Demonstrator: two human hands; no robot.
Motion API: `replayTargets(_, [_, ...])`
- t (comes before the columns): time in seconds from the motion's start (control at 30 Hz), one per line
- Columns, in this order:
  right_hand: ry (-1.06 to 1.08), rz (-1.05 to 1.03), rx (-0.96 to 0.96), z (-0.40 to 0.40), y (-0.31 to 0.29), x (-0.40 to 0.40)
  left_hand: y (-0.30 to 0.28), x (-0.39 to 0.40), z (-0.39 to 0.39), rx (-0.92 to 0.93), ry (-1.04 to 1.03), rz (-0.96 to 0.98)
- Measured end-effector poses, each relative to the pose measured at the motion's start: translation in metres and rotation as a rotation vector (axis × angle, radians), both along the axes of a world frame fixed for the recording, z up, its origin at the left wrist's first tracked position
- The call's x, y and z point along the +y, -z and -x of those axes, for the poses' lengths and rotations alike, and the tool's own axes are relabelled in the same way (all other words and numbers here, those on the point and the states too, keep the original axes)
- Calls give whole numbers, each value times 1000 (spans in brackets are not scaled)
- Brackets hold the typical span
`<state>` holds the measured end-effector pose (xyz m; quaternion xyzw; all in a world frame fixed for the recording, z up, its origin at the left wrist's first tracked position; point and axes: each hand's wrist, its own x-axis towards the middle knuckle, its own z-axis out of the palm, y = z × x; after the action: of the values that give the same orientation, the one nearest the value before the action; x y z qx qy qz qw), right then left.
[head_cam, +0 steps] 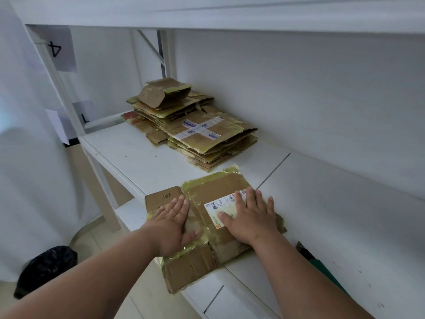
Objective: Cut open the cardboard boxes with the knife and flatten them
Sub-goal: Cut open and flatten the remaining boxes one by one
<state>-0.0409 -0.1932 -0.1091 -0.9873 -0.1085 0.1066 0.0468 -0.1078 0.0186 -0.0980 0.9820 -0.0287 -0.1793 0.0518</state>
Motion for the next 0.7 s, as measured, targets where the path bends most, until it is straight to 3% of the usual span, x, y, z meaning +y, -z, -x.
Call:
replayTargets(0.27, [-19, -59, -34, 3, 3, -5, 5, 8, 18, -112, -66, 45])
replayTargets(0.43, [27, -109, -170, 11, 4, -5, 2, 4, 40, -316, -385, 171])
replayTargets(0.47, [42, -112, -165, 12, 3, -6, -1, 3, 44, -326, -519, 265])
replayTargets(0.57, [97, -124, -73, 9, -2, -6, -11, 2, 50, -117, -977, 964])
replayTargets(0.63, [119, -138, -17, 7, -6, -6, -13, 5, 53, 54, -1084, 1110])
replayTargets(0.7, [126, -146, -5, 8, -10, -9, -14, 9, 54, 73, -1107, 1173])
